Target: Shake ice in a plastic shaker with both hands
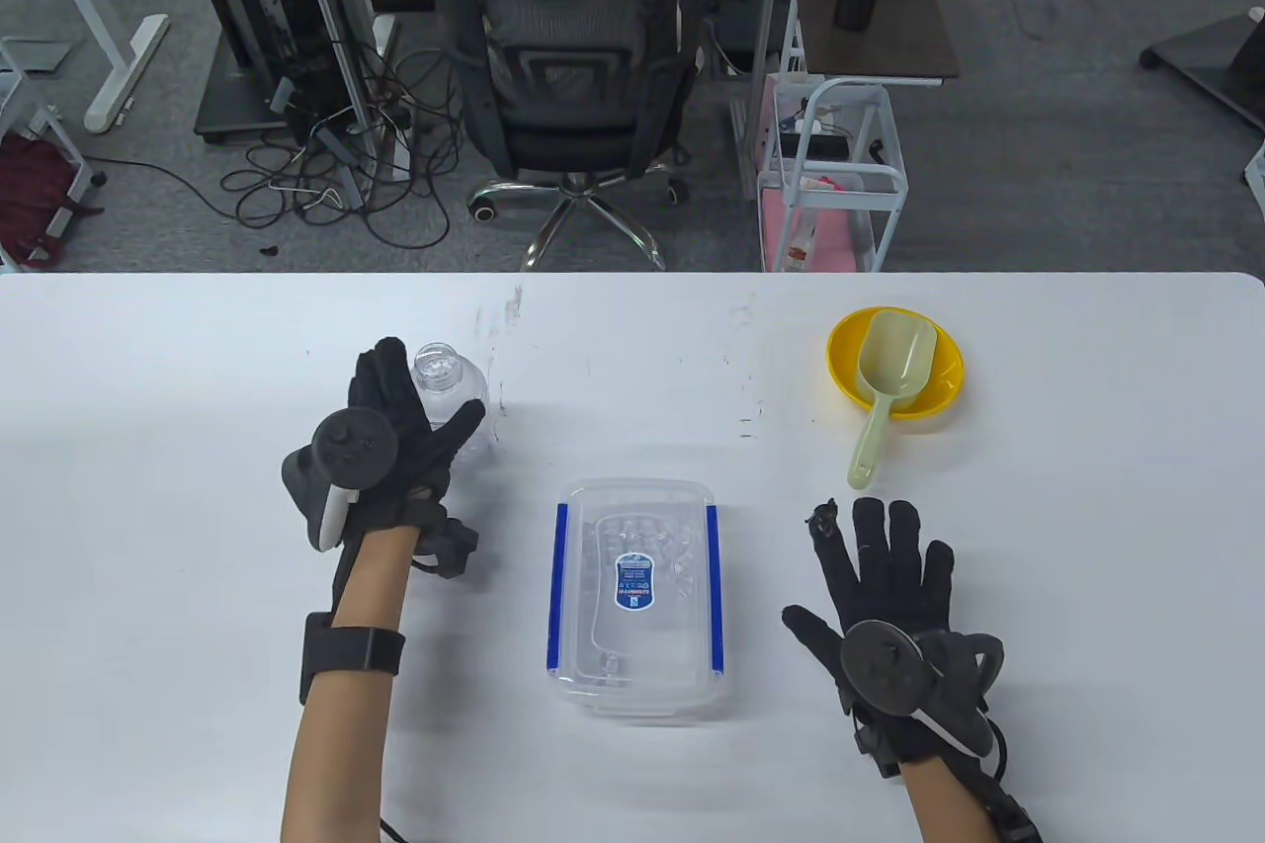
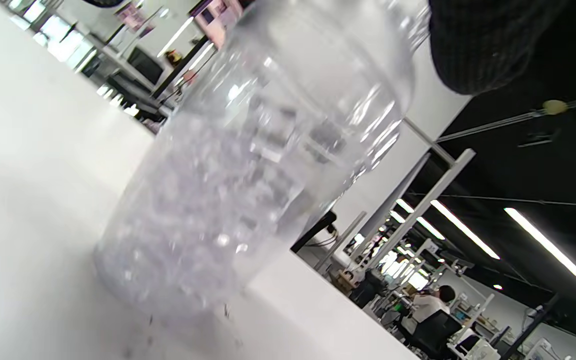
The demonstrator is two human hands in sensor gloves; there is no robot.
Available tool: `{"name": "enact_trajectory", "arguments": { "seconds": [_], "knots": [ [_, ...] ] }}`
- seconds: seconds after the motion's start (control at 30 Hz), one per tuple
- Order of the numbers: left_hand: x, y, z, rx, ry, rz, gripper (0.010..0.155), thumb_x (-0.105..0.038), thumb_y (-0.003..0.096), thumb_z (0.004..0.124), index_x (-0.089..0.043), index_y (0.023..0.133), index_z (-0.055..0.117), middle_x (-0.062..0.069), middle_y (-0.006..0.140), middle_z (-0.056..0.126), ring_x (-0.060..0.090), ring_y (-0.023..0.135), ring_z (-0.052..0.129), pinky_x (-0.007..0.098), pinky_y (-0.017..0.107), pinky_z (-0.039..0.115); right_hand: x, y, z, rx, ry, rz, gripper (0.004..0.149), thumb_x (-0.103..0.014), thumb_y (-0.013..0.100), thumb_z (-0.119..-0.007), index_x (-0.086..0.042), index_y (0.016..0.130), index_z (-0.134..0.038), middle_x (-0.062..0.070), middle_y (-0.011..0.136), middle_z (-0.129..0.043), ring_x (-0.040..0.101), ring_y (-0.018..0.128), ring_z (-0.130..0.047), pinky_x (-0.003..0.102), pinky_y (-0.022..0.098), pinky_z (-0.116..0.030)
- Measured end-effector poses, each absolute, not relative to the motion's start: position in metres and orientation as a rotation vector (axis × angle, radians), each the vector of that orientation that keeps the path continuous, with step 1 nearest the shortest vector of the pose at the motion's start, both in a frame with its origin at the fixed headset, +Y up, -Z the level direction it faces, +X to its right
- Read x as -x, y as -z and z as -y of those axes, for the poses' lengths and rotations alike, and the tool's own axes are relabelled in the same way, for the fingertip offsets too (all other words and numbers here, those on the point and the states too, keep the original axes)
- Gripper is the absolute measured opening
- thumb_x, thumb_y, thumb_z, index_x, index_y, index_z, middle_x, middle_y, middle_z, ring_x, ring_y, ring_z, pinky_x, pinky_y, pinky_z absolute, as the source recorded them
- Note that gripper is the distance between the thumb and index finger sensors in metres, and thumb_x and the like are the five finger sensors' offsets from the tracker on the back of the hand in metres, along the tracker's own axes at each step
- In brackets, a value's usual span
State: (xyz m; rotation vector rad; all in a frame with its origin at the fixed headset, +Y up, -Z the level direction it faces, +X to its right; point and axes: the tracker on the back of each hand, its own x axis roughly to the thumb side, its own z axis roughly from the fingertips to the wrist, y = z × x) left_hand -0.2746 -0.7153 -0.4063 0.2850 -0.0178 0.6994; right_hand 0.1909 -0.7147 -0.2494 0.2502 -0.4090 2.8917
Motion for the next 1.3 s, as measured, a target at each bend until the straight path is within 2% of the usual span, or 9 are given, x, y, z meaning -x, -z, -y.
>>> {"name": "enact_trajectory", "arguments": {
  "seconds": [0.33,0.5,0.63,1.03,1.13,1.3],
  "knots": [
    [0.261,0.323,0.681,-0.434,-0.524,0.194,0.093,-0.058,0.0558,0.075,-0.021,0.116,0.014,0.023,0.119,0.017,0.057,0.108,0.024,0.073,0.071,0.04,-0.188,0.246,0.717,-0.303,-2.895,0.408,0.089,-0.059,0.048,-0.07,-0.025,0.12,-0.03,0.019,0.129,-0.022,0.048,0.113,-0.018,0.073,0.077,-0.023],
    [0.246,0.287,0.684,-0.425,-0.434,0.257,0.09,-0.057,0.0563,0.074,-0.021,0.117,0.019,0.023,0.119,0.022,0.056,0.108,0.025,0.073,0.071,0.038,-0.191,0.243,0.717,-0.304,-2.875,0.405,0.09,-0.06,0.048,-0.069,-0.024,0.12,-0.028,0.02,0.129,-0.022,0.048,0.113,-0.018,0.073,0.077,-0.023],
    [0.234,0.269,0.695,-0.36,-0.372,0.291,0.088,-0.056,0.0566,0.074,-0.021,0.118,0.021,0.023,0.12,0.025,0.056,0.109,0.025,0.073,0.071,0.037,-0.19,0.242,0.716,-0.32,-2.862,0.418,0.091,-0.06,0.048,-0.069,-0.024,0.12,-0.026,0.02,0.129,-0.022,0.048,0.113,-0.018,0.073,0.077,-0.022],
    [0.228,0.256,0.732,-0.208,-0.175,0.274,0.085,-0.055,0.0553,0.075,-0.024,0.118,0.027,0.018,0.122,0.025,0.054,0.11,0.02,0.075,0.07,0.028,-0.182,0.239,0.716,-0.399,-2.879,0.424,0.091,-0.061,0.048,-0.068,-0.024,0.12,-0.026,0.02,0.129,-0.022,0.048,0.113,-0.018,0.074,0.076,-0.021],
    [0.225,0.26,0.737,-0.15,-0.113,0.24,0.086,-0.056,0.0547,0.074,-0.026,0.118,0.025,0.018,0.122,0.019,0.052,0.11,0.015,0.076,0.069,0.022,-0.181,0.239,0.717,-0.405,-2.893,0.415,0.091,-0.061,0.048,-0.068,-0.025,0.12,-0.025,0.02,0.129,-0.022,0.049,0.113,-0.018,0.074,0.076,-0.021],
    [0.221,0.26,0.739,-0.147,-0.055,0.201,0.086,-0.058,0.0542,0.073,-0.027,0.118,0.025,0.017,0.121,0.018,0.052,0.109,0.013,0.077,0.068,0.02,-0.18,0.239,0.718,-0.405,-2.899,0.393,0.091,-0.061,0.048,-0.068,-0.025,0.12,-0.026,0.02,0.129,-0.023,0.049,0.113,-0.018,0.074,0.076,-0.021]
  ]
}}
